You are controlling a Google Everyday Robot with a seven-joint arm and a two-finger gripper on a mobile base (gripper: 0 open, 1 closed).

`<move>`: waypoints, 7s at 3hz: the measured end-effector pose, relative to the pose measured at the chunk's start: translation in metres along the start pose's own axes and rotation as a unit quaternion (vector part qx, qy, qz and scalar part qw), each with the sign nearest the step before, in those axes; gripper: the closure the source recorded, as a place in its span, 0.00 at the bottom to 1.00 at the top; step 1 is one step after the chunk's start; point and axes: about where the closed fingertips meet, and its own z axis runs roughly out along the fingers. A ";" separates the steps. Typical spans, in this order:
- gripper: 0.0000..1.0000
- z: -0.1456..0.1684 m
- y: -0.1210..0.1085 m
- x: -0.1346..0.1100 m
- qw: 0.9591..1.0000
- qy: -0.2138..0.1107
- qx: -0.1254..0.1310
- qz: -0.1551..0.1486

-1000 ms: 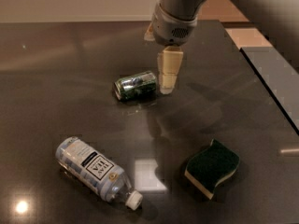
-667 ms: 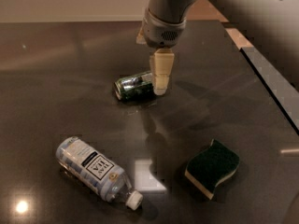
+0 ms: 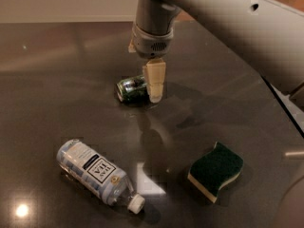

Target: Place green can upright

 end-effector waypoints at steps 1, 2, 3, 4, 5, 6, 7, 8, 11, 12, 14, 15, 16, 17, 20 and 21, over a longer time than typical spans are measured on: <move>0.00 0.014 0.001 -0.009 1.000 0.009 -0.008 -0.023; 0.00 0.025 -0.002 -0.015 0.999 0.012 -0.019 -0.038; 0.00 0.036 -0.004 -0.020 0.998 0.016 -0.033 -0.050; 0.00 0.046 -0.005 -0.023 0.997 0.023 -0.046 -0.059; 0.16 0.051 -0.006 -0.024 0.996 0.033 -0.054 -0.062; 0.39 0.053 -0.006 -0.024 0.995 0.043 -0.063 -0.059; 0.62 0.052 -0.007 -0.021 0.995 0.051 -0.066 -0.050; 0.86 0.039 -0.012 -0.014 0.998 0.042 -0.052 -0.018; 1.00 -0.041 -0.018 0.001 0.979 -0.169 0.025 0.111; 1.00 -0.054 -0.010 0.003 0.959 -0.245 0.034 0.141; 1.00 -0.070 0.017 0.005 0.913 -0.362 0.048 0.180; 1.00 -0.072 0.027 0.008 0.894 -0.400 0.053 0.197; 1.00 -0.070 0.033 0.011 0.873 -0.435 0.062 0.209; 1.00 -0.063 0.038 0.016 0.850 -0.473 0.080 0.219; 1.00 -0.041 0.029 0.037 0.783 -0.561 0.114 0.245; 1.00 -0.036 0.026 0.040 0.767 -0.580 0.112 0.252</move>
Offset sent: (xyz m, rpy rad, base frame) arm 0.0002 0.0273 -0.0339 -0.0772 0.0383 0.1133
